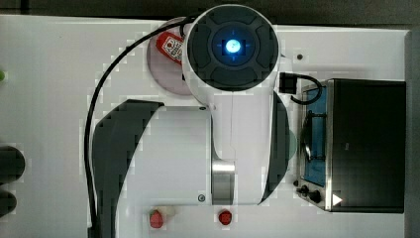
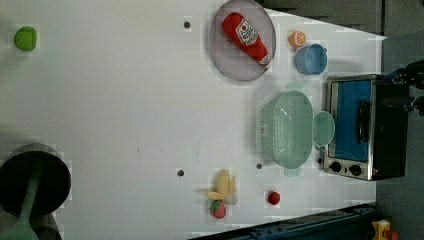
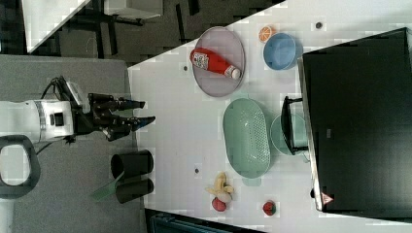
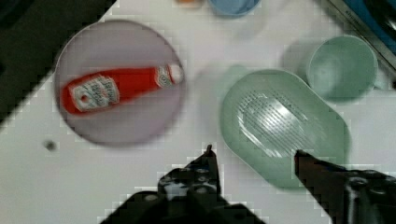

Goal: Drag strainer right to left.

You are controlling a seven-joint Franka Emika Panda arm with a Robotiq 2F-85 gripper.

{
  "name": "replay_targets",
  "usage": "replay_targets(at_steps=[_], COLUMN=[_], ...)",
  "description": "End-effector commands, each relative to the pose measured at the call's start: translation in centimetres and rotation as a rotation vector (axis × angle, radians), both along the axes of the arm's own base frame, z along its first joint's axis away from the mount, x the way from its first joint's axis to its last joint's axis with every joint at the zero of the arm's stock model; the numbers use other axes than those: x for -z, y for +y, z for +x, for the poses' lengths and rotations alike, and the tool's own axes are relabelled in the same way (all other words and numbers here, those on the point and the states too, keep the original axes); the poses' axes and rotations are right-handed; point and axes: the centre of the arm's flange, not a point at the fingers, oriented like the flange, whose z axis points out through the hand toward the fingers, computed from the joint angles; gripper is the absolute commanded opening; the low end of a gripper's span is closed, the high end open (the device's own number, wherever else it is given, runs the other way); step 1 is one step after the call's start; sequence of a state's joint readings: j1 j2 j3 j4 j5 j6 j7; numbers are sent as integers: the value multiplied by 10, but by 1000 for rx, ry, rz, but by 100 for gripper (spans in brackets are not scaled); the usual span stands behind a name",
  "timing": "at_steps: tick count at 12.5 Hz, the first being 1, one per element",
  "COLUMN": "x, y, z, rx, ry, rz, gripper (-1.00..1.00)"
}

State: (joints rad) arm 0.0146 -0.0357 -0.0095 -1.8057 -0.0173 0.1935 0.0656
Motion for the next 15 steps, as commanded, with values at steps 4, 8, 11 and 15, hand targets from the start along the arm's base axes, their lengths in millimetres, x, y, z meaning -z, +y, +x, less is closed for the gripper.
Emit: replay_targets(at_steps=[4,8,11,15], x=[-51,23,101,199], y=[-41,-34,-32,-28], z=[-171,-149,-125,-97], rx=[96,160,304,431], ry=[14,111,139,111], rz=[17,5,-12,-26], gripper=[100,100,100,100])
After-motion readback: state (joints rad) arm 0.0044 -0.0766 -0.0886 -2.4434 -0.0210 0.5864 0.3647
